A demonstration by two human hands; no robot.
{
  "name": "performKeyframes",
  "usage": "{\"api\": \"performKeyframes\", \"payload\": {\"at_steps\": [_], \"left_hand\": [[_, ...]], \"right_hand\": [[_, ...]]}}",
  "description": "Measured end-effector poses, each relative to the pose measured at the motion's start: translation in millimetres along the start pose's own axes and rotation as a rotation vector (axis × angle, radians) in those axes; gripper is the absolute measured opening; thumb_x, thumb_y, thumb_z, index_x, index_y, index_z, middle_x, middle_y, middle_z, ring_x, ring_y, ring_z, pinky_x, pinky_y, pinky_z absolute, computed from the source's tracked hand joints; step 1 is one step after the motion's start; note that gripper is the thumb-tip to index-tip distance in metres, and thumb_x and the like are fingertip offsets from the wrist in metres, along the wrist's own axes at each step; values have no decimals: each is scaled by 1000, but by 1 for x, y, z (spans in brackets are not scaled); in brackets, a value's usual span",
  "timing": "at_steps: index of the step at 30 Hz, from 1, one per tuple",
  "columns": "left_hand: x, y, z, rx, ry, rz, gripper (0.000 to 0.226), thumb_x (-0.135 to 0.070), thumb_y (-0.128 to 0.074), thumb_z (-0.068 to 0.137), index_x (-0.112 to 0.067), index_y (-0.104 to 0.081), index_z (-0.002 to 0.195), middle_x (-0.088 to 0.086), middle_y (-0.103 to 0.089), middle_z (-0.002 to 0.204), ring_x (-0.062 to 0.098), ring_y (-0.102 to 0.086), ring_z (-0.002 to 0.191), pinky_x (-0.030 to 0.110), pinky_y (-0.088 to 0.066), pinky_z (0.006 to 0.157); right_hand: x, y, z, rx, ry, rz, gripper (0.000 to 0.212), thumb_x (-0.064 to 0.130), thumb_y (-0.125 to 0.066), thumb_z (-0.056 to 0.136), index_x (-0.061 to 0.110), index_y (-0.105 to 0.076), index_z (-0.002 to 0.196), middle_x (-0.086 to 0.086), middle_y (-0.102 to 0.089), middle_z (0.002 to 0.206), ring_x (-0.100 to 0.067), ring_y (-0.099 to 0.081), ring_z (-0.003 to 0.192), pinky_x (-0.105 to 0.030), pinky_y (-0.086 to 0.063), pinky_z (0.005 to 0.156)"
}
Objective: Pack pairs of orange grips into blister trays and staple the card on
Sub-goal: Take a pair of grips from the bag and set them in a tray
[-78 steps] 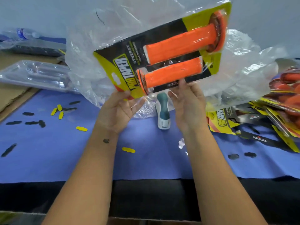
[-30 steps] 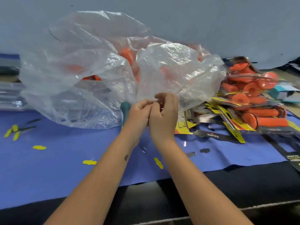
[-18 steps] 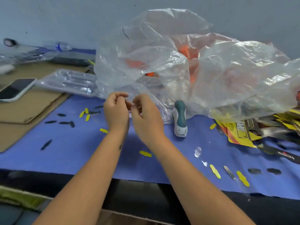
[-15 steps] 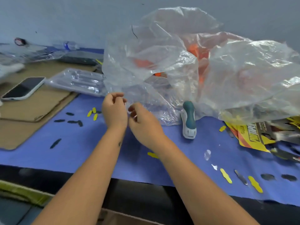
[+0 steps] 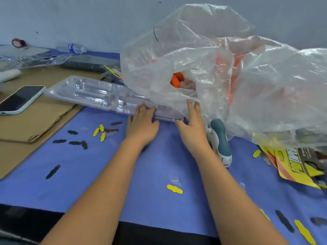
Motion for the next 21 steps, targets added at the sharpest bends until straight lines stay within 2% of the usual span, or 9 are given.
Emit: {"api": "performKeyframes", "payload": {"at_steps": [2,5,8,10,12,14,16,19,21], "left_hand": [[2,-7,-1,27,32,117,47,-37,-39,99,-41,-33,146,-1,-2,164,19,-4,150,45,-12,119],[-1,-2,-8,-63,25,179,36,-41,-35,100,-42,-47,134,1,-20,158,20,-20,143,43,-24,110],[-7,10,-16,-218,21,250,29,-36,-35,100,-25,-60,111,7,-50,125,28,-42,120,40,-32,92],[-8,24,-20,-374,37,329,30,-29,-38,97,-16,-64,87,9,-60,100,31,-51,100,38,-29,85],[-3,32,-24,-461,81,344,31,-26,-42,93,-13,-64,75,11,-65,88,32,-53,90,37,-26,80],[3,34,-28,-504,91,294,25,-26,-46,93,-10,-63,84,14,-64,94,33,-51,97,39,-29,82],[2,29,-28,-482,19,291,24,-28,-49,92,-9,-60,102,15,-57,113,33,-45,110,42,-29,92],[-4,16,-25,-263,-158,238,37,-40,-52,91,-18,-57,120,7,-46,135,28,-37,128,43,-14,115],[-5,12,-24,-198,-183,198,42,-48,-55,88,-24,-56,122,5,-44,134,26,-37,130,44,-8,117]], "right_hand": [[-1,4,0,-43,-3,26,73,3,-50,93,26,-20,155,7,-1,164,9,-7,131,15,-17,70],[-2,14,1,-144,6,29,71,3,-48,92,26,-23,155,8,-4,164,16,-10,124,15,-16,70],[-4,21,2,-189,-25,70,58,8,-50,93,27,-38,147,12,-12,162,13,-17,125,14,-16,75],[-4,21,0,-190,-27,75,40,8,-52,91,25,-55,127,14,-25,157,14,-27,120,7,-21,81],[-1,21,-3,-191,-2,30,25,5,-54,87,19,-62,105,12,-39,145,14,-41,103,0,-31,81],[1,20,-4,-197,12,-39,18,1,-54,83,11,-66,92,7,-47,127,0,-51,98,-15,-42,84],[2,17,-4,-179,13,-100,16,-1,-55,81,6,-68,85,2,-48,110,-21,-56,99,-29,-46,84],[7,9,-10,-56,46,-233,18,0,-58,84,3,-73,95,-2,-51,106,-20,-55,92,-18,-39,74],[10,7,-18,10,88,-265,23,5,-61,86,5,-72,107,-1,-54,112,-16,-53,93,-7,-34,71]]}}
Point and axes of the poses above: each hand's wrist, its own z-axis towards the middle knuckle, its own y-axis out of the back of the hand, x = y × z, the point moved 5 cm from there along z, towards the middle knuckle
